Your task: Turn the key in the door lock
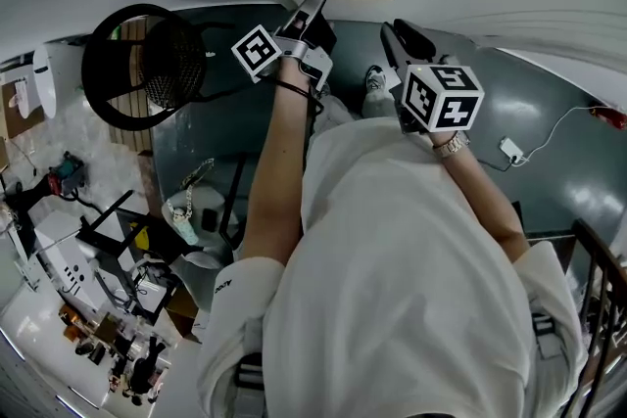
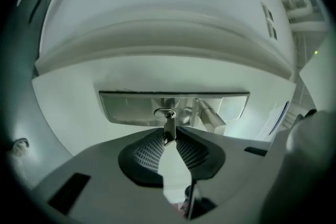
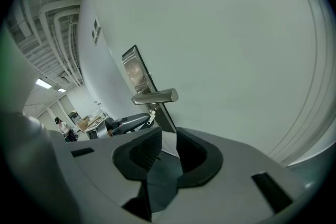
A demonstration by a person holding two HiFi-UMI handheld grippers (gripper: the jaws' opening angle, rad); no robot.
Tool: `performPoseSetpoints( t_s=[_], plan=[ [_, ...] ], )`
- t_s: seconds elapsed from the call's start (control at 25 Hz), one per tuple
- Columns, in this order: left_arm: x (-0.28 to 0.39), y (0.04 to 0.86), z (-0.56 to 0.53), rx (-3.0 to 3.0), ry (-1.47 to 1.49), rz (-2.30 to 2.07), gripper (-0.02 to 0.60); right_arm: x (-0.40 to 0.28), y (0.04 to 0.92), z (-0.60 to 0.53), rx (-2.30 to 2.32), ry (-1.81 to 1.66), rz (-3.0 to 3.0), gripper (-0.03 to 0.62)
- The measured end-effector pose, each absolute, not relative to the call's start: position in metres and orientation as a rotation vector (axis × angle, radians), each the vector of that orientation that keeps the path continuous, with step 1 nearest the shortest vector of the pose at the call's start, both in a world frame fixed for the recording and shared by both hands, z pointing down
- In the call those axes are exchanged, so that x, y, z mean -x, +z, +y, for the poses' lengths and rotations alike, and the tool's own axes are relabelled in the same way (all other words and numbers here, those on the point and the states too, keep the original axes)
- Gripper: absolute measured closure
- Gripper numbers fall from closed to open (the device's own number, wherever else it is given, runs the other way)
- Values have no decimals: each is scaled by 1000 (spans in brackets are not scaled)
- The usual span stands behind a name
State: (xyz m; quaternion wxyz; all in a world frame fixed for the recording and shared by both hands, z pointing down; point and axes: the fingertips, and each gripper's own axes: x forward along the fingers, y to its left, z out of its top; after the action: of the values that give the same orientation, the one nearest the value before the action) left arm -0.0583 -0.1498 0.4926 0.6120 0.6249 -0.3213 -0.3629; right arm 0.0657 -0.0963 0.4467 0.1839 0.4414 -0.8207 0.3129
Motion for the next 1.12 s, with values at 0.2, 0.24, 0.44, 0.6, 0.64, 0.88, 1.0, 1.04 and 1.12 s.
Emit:
performPoseSetpoints(
  t_s=[0.2, 0.24, 0.44, 0.6, 0.64, 0.88, 1.0, 1.04, 1.12],
  plan=[
    [60, 495, -149, -1303, -1000, -573, 505, -63, 449, -90, -1288, 899, -2286, 507],
    [60, 496, -149, -1260, -1039, -528, 505, -62, 449, -89, -1297, 898, -2280, 507],
    [60, 498, -146, -1092, -1215, -320, 506, -63, 447, -80, -1345, 887, -2254, 507],
    [61, 499, -145, -1098, -1190, -307, 506, -62, 446, -75, -1388, 883, -2234, 507],
    [62, 499, -144, -1122, -1164, -327, 506, -62, 446, -74, -1397, 883, -2231, 507],
    [54, 482, -140, -1360, -972, -404, 469, -56, 444, -68, -1433, 895, -2220, 507],
    [51, 485, -132, -1441, -870, -467, 439, -49, 446, -61, -1441, 902, -2226, 507],
    [52, 488, -129, -1460, -837, -492, 431, -46, 447, -59, -1442, 904, -2230, 507],
    [56, 491, -123, -1502, -772, -539, 417, -39, 448, -57, -1440, 910, -2239, 507]
  ],
)
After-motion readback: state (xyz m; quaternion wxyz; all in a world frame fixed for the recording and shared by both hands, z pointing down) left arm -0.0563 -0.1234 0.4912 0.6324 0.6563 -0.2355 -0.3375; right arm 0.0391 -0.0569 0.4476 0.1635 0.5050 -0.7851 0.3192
